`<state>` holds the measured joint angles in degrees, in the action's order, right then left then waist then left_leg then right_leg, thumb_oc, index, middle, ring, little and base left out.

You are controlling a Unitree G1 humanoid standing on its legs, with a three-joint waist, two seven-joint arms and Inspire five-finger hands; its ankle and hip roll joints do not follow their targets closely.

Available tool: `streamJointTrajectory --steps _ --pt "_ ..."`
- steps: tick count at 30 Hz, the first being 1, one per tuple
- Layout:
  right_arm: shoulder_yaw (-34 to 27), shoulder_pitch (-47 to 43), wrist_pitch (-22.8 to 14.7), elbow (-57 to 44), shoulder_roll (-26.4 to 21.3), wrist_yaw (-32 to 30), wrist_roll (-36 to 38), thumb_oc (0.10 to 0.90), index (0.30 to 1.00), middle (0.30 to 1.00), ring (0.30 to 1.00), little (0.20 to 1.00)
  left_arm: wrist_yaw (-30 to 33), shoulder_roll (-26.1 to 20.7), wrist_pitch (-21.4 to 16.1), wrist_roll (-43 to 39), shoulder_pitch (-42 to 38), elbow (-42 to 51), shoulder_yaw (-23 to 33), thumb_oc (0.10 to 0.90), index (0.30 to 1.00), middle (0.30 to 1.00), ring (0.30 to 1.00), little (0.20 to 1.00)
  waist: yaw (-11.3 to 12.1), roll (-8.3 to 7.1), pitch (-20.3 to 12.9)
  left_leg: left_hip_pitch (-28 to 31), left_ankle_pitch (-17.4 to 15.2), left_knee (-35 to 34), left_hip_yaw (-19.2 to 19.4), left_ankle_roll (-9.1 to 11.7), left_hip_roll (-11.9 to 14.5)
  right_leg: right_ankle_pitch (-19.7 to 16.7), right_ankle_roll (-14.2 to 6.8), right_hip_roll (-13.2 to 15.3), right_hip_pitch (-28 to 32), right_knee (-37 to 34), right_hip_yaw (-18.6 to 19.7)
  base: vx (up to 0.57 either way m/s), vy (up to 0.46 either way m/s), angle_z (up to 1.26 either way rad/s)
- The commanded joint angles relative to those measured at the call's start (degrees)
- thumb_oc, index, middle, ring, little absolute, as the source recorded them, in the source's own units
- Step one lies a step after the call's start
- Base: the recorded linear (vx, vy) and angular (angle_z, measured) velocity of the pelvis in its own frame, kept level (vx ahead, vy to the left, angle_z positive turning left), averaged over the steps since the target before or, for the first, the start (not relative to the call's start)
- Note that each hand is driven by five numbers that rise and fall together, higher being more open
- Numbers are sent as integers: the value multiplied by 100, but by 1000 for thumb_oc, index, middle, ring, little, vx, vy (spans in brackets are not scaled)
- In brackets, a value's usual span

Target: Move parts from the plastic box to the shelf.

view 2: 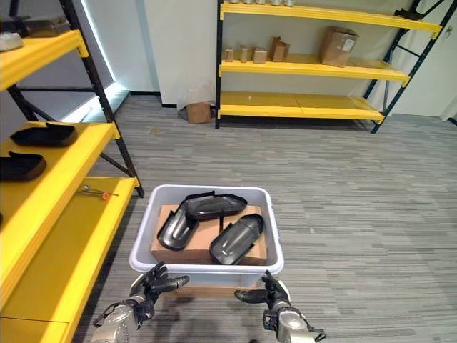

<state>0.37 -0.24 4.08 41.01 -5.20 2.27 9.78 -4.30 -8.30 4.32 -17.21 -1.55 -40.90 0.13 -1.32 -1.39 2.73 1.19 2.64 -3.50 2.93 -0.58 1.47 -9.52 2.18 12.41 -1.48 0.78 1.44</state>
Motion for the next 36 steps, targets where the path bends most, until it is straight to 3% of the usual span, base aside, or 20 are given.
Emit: streamJointTrajectory --steps 1,11,19,28,36 --pt "-155 -633 -417 -542 -387 -63 231 900 1000 1000 1000 1000 -36 88 -506 8 -338 553 -14 900 1000 1000 1000 1000 93 90 -30 338 -45 -150 -113 84 519 441 -78 -181 398 -269 63 10 145 7" --pt "-117 -779 -542 -1735 -559 -120 72 900 1000 1000 1000 1000 -6 107 -497 -162 -134 1170 133 900 1000 1000 1000 1000 170 64 131 310 -11 -150 -157 112 526 432 -145 -203 440 -438 -103 10 5 -1" --pt "153 -1550 -646 -2695 -852 -373 -62 900 1000 1000 1000 1000 -45 115 -504 -209 169 1633 135 900 1000 1000 1000 1000 306 39 530 246 58 -150 -183 145 595 429 -189 -247 467 -476 -169 -2 -4 0" --pt "684 -2867 -622 -2823 -870 -758 -233 900 1000 1000 1000 1000 70 151 -515 -255 161 1746 10 900 1000 1000 1000 1000 585 50 1556 14 288 -147 -227 239 668 413 -199 -242 413 -474 -297 -72 -25 6" --pt "831 -4071 -482 -2277 -929 -1169 -217 900 1000 1000 1000 1000 179 91 -487 -348 51 1873 -47 900 1000 1000 1000 1000 690 165 2179 -216 302 -114 -225 283 690 404 -186 -207 292 -528 -355 -71 -4 9"
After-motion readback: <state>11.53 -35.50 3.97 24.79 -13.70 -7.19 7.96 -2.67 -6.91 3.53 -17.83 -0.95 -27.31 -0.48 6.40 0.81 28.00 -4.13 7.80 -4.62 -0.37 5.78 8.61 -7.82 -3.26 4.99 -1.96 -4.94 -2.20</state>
